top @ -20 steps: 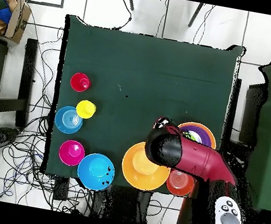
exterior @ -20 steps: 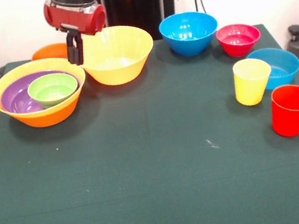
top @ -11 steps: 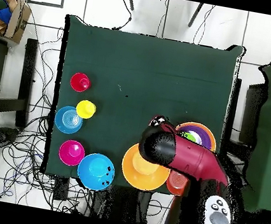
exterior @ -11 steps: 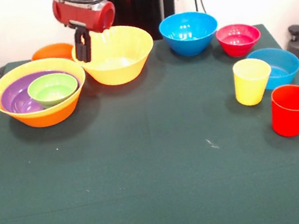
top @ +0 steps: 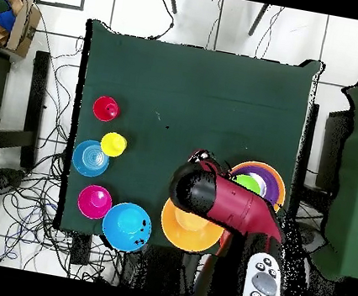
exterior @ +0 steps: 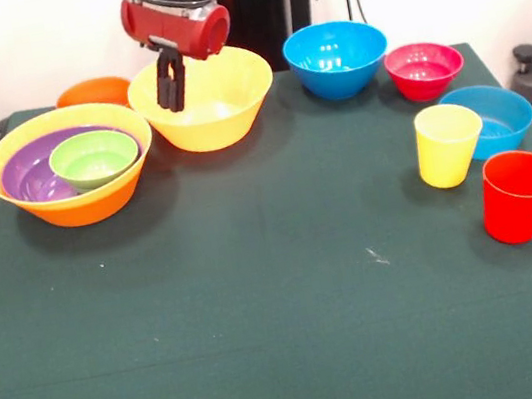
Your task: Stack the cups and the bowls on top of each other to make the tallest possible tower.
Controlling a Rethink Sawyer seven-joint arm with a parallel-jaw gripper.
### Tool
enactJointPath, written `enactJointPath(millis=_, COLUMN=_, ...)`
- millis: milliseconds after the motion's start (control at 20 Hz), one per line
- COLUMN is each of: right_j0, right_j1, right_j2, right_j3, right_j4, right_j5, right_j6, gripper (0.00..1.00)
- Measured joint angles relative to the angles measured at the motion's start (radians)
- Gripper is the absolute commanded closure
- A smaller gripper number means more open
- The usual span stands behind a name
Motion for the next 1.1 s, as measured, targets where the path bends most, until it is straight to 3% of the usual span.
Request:
enactJointPath(millis=500, right_j0=0.056, right_j1=0.04, right_j2=-0.058, right_j3=-0.001, right_j4=0.057, right_j5=-0.016, right_j6=0.022, gripper=1.0)
enactJointPath(millis=1100, right_j0=0.071, right_j1=0.058, right_j2=-0.09, right_j3=-0.001, right_j4=0.097, right_j5=-0.044, right_j6=0.036, gripper=1.0)
